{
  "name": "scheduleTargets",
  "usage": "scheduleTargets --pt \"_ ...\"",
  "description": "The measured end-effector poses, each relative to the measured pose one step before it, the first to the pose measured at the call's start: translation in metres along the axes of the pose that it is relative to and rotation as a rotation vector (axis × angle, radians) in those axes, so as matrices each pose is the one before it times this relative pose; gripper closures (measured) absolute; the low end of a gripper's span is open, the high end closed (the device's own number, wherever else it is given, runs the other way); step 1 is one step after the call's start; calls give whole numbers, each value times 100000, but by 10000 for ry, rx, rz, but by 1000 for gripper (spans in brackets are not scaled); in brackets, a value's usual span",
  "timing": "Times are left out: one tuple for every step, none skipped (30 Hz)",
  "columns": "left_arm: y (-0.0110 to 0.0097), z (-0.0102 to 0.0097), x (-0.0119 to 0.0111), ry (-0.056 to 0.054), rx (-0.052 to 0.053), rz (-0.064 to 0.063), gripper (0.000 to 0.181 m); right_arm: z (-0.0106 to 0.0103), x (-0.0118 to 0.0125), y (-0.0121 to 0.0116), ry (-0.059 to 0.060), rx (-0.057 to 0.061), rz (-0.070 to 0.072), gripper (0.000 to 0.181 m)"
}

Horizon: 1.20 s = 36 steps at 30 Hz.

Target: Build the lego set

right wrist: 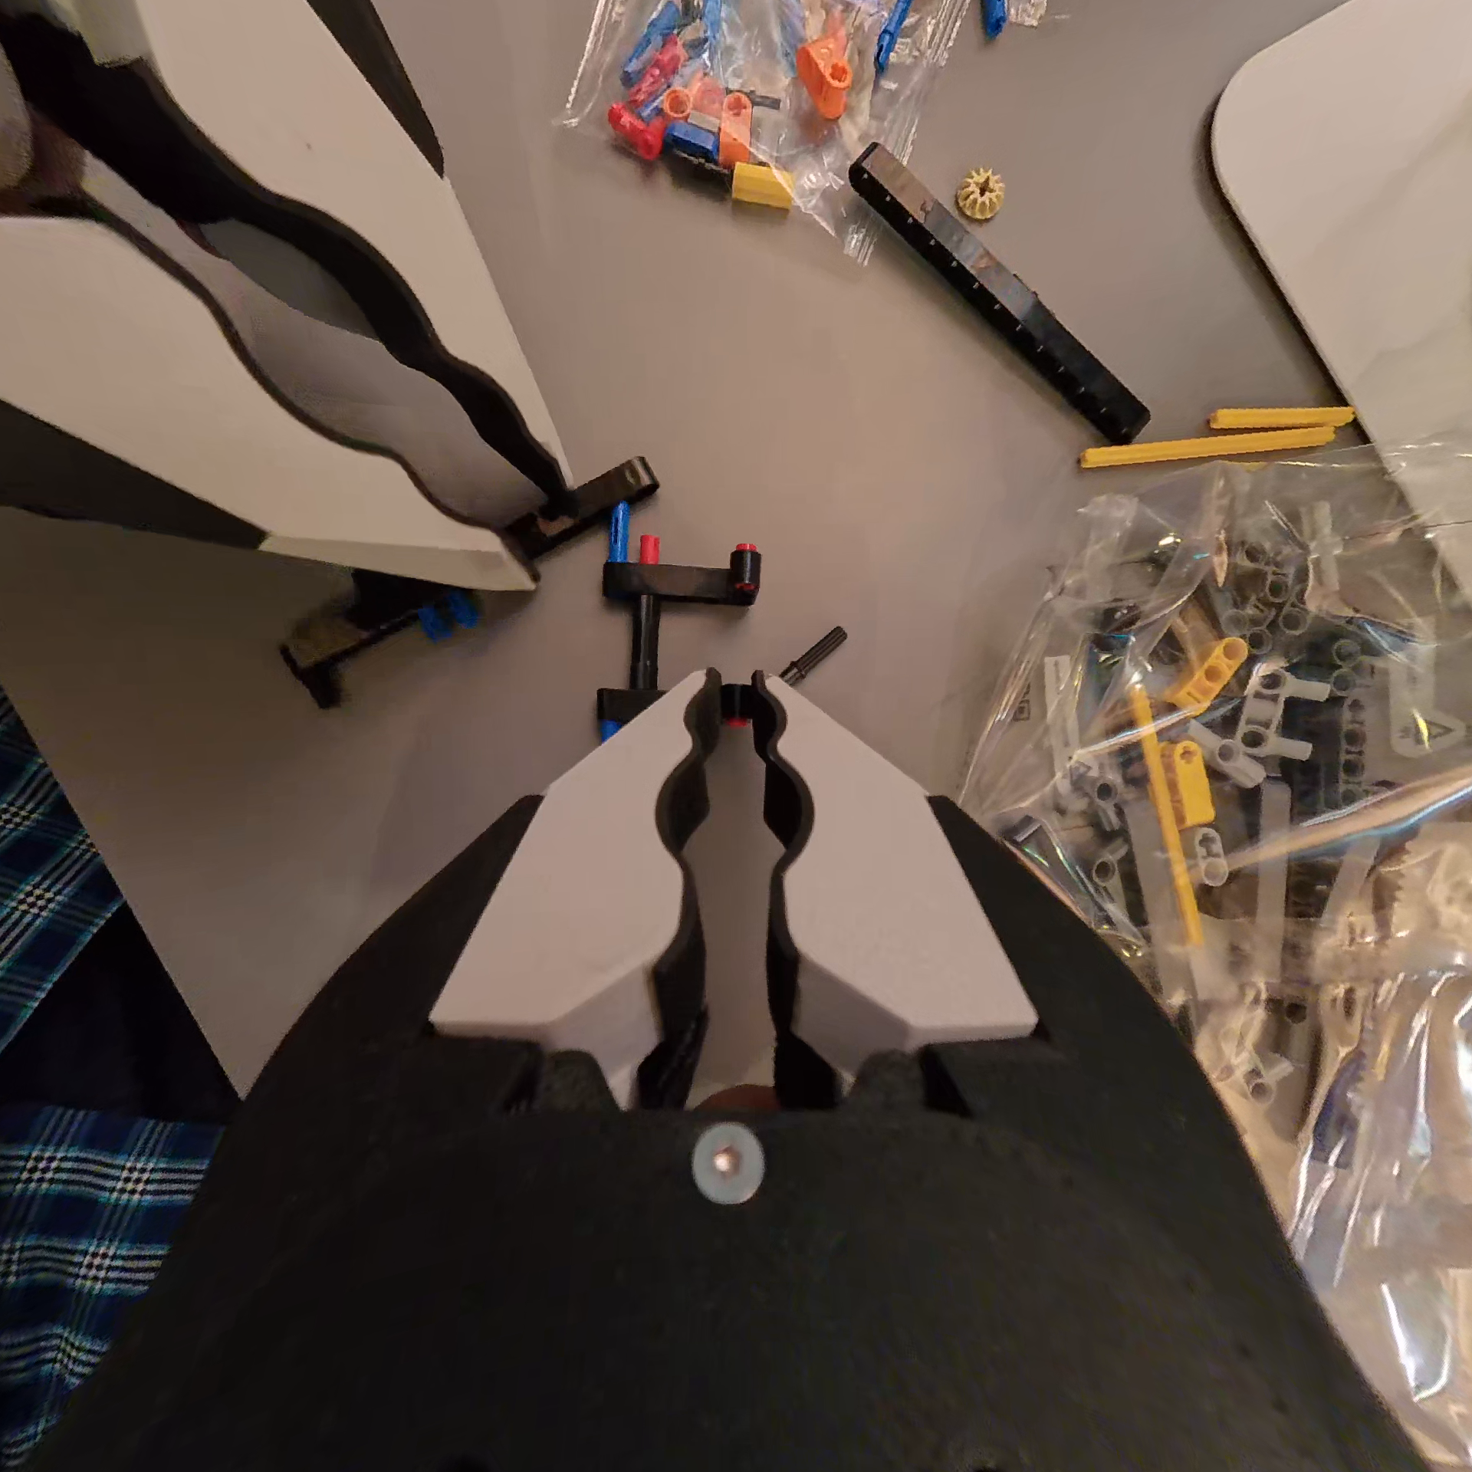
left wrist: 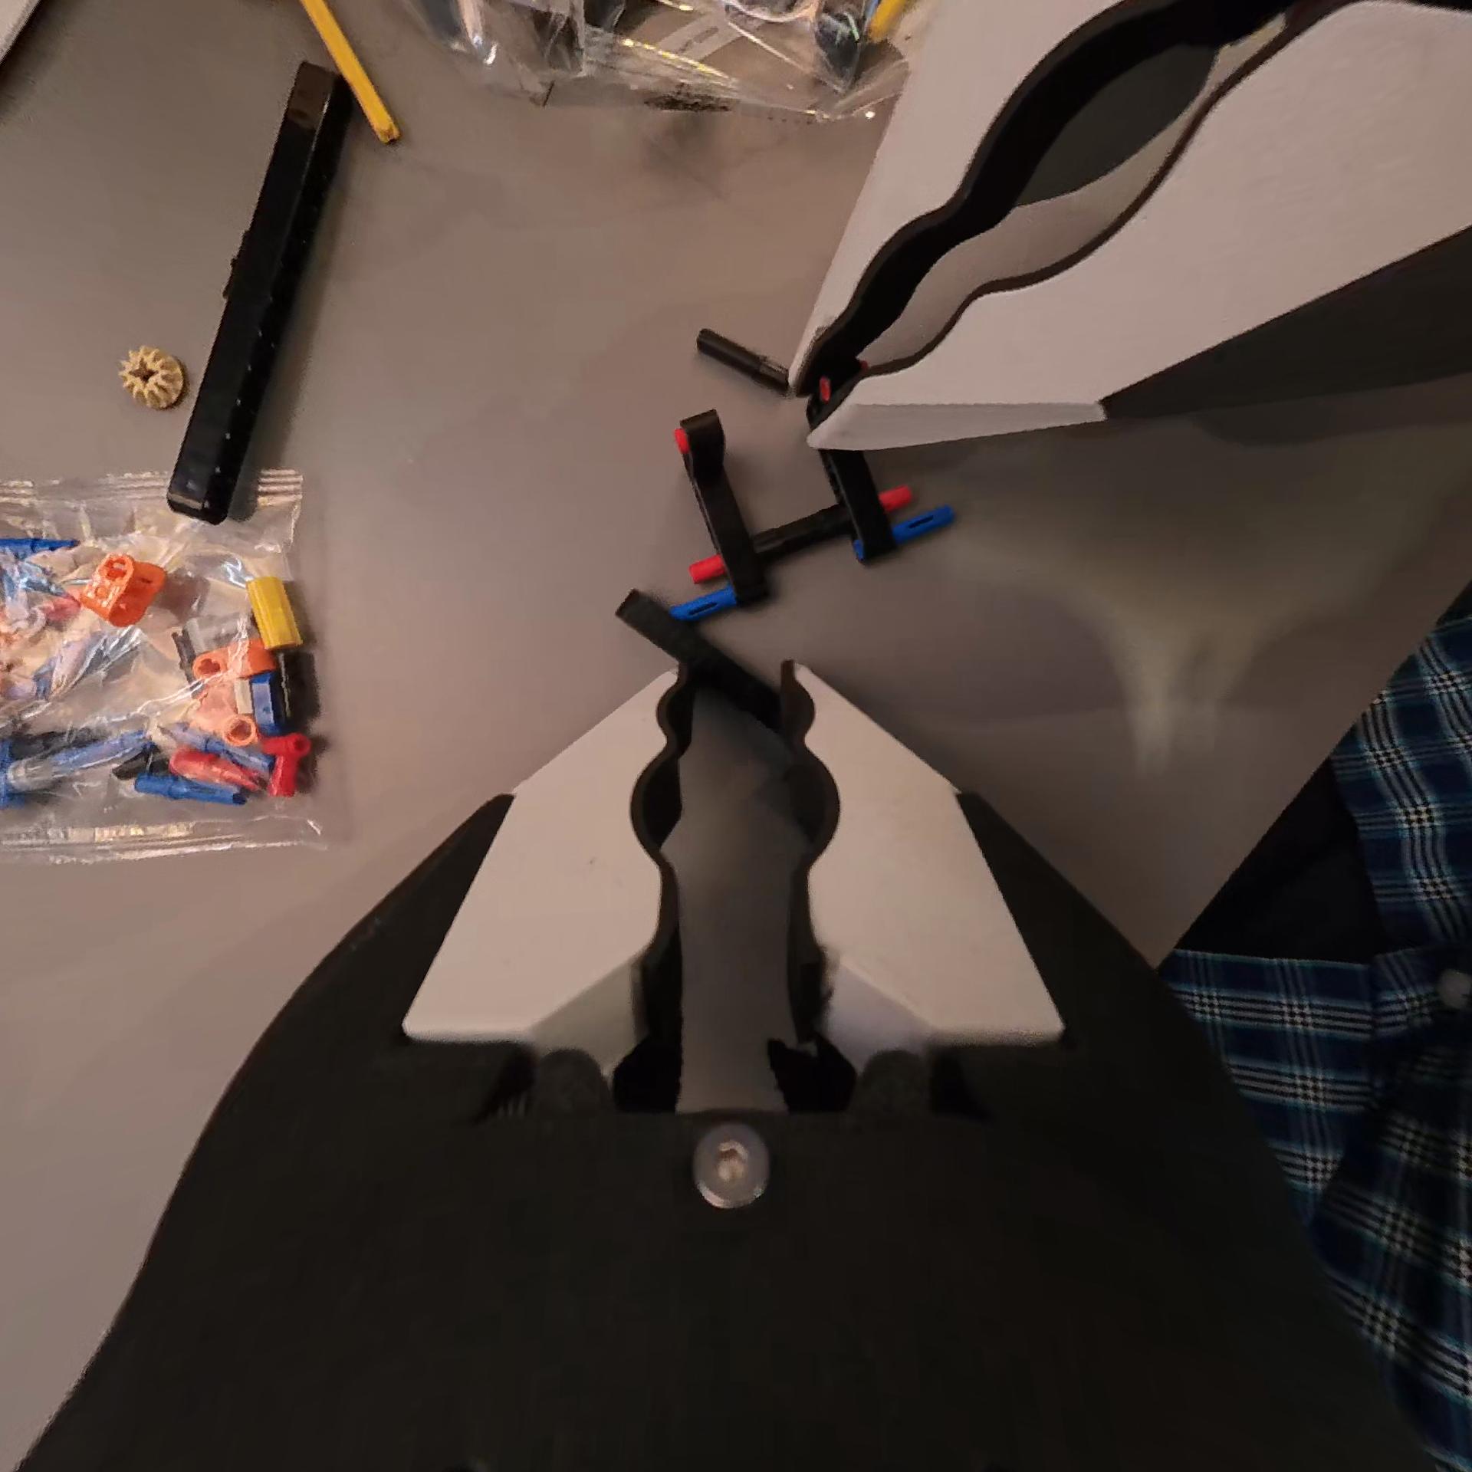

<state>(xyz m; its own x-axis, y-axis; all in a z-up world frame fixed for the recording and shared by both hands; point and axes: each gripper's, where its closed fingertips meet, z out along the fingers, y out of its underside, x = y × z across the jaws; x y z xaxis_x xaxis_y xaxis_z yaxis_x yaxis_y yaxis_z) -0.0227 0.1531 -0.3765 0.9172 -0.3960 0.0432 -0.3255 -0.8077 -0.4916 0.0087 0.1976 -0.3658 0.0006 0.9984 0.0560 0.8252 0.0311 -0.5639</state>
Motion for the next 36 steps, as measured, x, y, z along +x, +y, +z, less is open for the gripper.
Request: scheduleTargets --pt "-58 40 95 7 16 130 158 9 33 8 0 -7 -47 177" --pt "-86 52 63 -1 13 60 153 -6 16 -33 2 9 -59 177" --pt "-73 45 45 3 -3 54 150 3 0 -1 0 -18 -44 177" --pt "-64 51 -28 -24 -13 67 148 18 26 -8 11 -22 -101 177" --pt "-34 22 -47 -6 -31 59 148 3 71 1 28 -26 -87 177" --pt "-15 10 -53 5 -32 23 148 -19 71 -51 -5 2 -5 177" --pt "-66 56 -131 -43 28 -7 146 -1 27 -46 -37 6 -22 177" --pt "-71 46 -118 -56 48 49 146 41 5 -2 -24 -16 -56 177" --pt "1 46 -140 -101 -17 139 145 15 -2 -49 -19 18 -62 177" --pt "-17 1 28 22 -30 89 146 26 -10 -47 -29 14 -70 177" --pt "-17 11 -37 26 -13 -4 146 7 52 -11 3 2 -66 177" --pt "-18 8 -130 -38 29 1 149 0 29 -60 -17 33 -28 177" --pt "-35 3 -17 3 52 82 150 8 16 -55 -3 28 -155 177" --pt "-23 5 40 37 75 69 151 -15 60 -18 44 14 -257 177" --pt "-14 15 5 42 44 -62 151 -20 -3 -12 -63 -4 -43 177" --pt "-33 13 -38 -14 48 72 152 4 -35 -67 -102 32 25 177" --pt "-38 5 -48 -26 39 68 154 38 60 26 -8 -18 -73 177" --pt "-12 6 -12 1 14 -7 155 45 66 9 20 -22 -82 177" --pt "-2 1 -4 -6 1 26 155 30 30 -16 -1 -3 31 177" --pt "6 -3 -4 -3 -4 -33 155 4 10 -18 0 15 72 177" --pt "-5 4 -11 -9 2 -53 155 -3 5 -8 39 28 51 177" --pt "-14 19 -30 -51 8 -32 155 10 -33 21 50 15 53 177" --pt "-53 2 -52 -112 21 48 155 -12 -60 16 38 15 55 177" --pt "-30 13 -22 -76 6 40 155 4 -42 13 39 32 99 177" --pt "-22 14 9 12 8 -45 157 10 25 -68 53 100 107 177" --pt "-56 47 167 114 64 -55 161 48 -12 -55 6 107 75 176" --pt "-48 23 3 8 43 -25 161 91 -51 40 -44 29 55 176" --pt "-7 2 39 -1 5 37 162 29 51 3 23 55 -23 175" --pt "-13 -6 -28 -47 8 -4 162 -45 -8 -42 -12 83 26 175" --pt "-4 -3 -36 -55 21 12 161 -89 -41 21 -61 54 60 171" --pt "8 -8 19 8 18 -31 161 -181 -12 -24 -39 98 -35 165" --pt "15 2 23 45 9 -51 160 -321 99 -154 47 196 -105 162" --pt "18 -22 -67 -15 5 -38 159 -378 61 -48 25 108 -120 160" --pt "50 -28 -43 5 -9 -26 158 -493 56 -146 35 163 -169 159" --pt "55 -42 -42 -5 -22 -21 157 -590 -228 -422 -93 291 -290 161" --pt "70 -51 -56 -38 -24 -10 156 -528 -739 -578 -307 339 -441 164"
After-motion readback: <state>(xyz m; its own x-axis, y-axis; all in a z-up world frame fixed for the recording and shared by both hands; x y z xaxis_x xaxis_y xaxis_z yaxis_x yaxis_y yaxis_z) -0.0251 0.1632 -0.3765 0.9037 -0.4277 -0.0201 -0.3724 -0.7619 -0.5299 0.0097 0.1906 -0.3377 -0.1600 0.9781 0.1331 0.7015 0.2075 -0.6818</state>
